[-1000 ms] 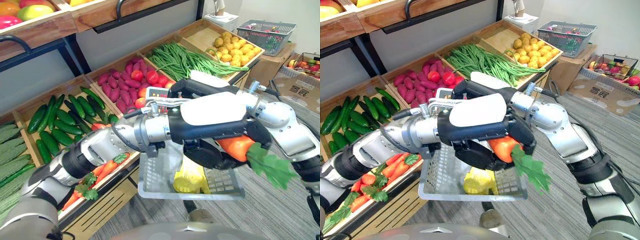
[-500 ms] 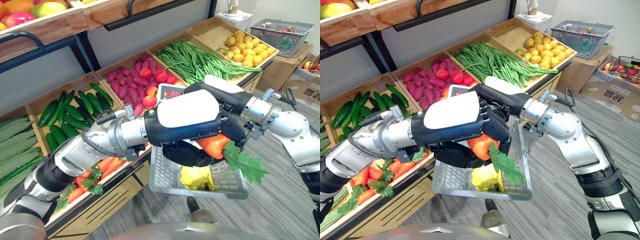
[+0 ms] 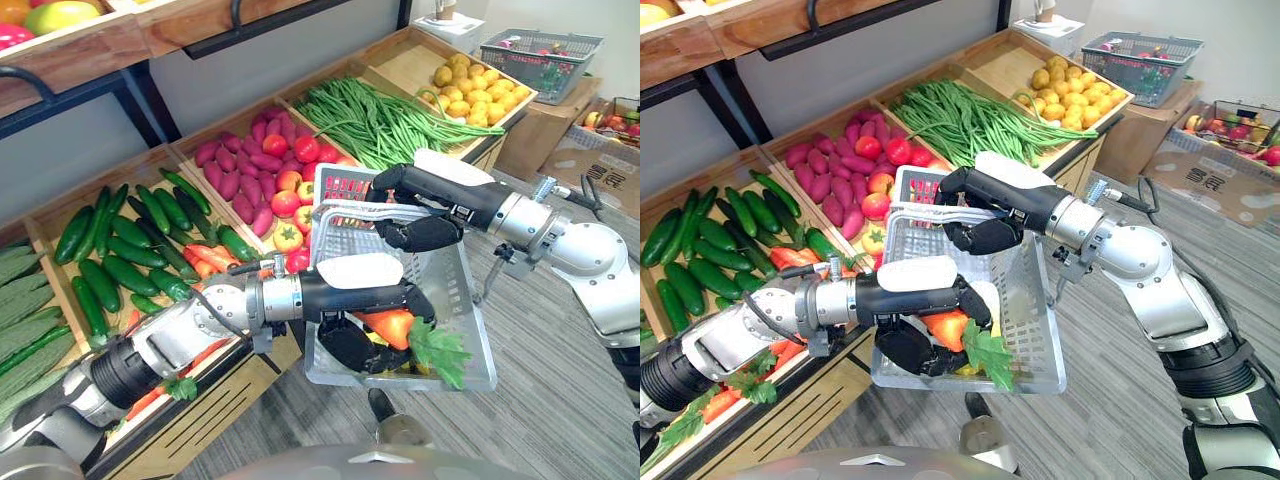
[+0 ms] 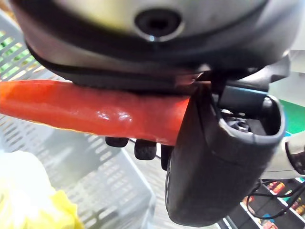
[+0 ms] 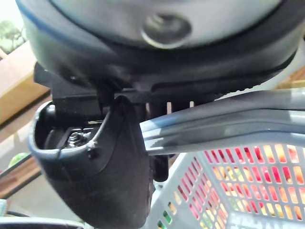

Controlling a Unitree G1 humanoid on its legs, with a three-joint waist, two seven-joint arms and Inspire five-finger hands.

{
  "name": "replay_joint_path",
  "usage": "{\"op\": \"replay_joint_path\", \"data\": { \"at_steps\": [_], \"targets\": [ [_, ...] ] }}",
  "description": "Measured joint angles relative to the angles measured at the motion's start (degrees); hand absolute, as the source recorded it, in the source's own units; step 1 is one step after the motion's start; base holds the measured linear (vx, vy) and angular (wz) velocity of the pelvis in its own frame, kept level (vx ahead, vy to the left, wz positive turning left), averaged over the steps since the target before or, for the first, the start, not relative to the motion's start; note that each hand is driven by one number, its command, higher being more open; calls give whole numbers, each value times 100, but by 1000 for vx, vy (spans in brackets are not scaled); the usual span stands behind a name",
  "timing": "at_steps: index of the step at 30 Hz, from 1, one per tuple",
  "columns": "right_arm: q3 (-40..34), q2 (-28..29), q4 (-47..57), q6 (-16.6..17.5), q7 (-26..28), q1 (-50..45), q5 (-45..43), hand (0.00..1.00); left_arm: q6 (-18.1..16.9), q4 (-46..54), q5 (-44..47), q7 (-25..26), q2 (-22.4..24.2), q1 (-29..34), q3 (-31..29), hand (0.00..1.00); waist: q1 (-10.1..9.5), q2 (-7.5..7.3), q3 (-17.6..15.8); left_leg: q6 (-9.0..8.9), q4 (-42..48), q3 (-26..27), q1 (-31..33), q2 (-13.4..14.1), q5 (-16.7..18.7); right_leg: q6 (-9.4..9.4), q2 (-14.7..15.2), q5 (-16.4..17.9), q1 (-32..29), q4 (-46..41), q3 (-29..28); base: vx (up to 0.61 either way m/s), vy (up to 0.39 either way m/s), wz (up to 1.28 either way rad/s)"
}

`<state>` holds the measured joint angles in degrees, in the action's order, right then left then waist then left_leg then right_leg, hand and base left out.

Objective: Pick vegetable in the basket

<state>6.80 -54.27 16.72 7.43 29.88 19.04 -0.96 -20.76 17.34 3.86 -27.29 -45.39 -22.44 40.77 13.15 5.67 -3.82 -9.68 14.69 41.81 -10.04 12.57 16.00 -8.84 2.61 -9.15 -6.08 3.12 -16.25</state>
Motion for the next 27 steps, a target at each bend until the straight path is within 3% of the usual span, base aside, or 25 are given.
{"op": "replay_joint_path", "data": {
  "at_steps": [3, 9, 16, 27],
  "targets": [
    [8, -36, 109, 0, 71, 6, -54, 0, -25, -159, -32, -55, 6, -1, 232, 0, 60, -7, -5, 0, -5, 49, -34, -2, 0, 2, -18, -3, -4, -1, -44, -6, -40, -7],
    [15, -661, 270, 1, 167, 2, -237, 0, -86, -670, -767, -86, -1, -1, 864, 0, 151, -16, -14, -4, -47, 202, -43, -21, 3, -21, -30, -29, -94, -10, -185, -29, -57, -12],
    [17, -690, 426, 1, 221, -7, -403, 0, -203, -788, -1131, -54, -5, -62, 980, 0, 293, 3, -48, -11, -41, 285, -42, -2, 4, -7, -79, -52, -153, -10, -276, -18, -65, -7],
    [12, -810, 446, 2, 227, -5, -508, 0, -287, -788, -1364, -11, 0, -276, 1068, 0, 270, 22, -51, -11, -32, 266, -31, -3, 5, -8, -69, -52, -152, -12, -258, -20, -58, 1]
  ]
}}
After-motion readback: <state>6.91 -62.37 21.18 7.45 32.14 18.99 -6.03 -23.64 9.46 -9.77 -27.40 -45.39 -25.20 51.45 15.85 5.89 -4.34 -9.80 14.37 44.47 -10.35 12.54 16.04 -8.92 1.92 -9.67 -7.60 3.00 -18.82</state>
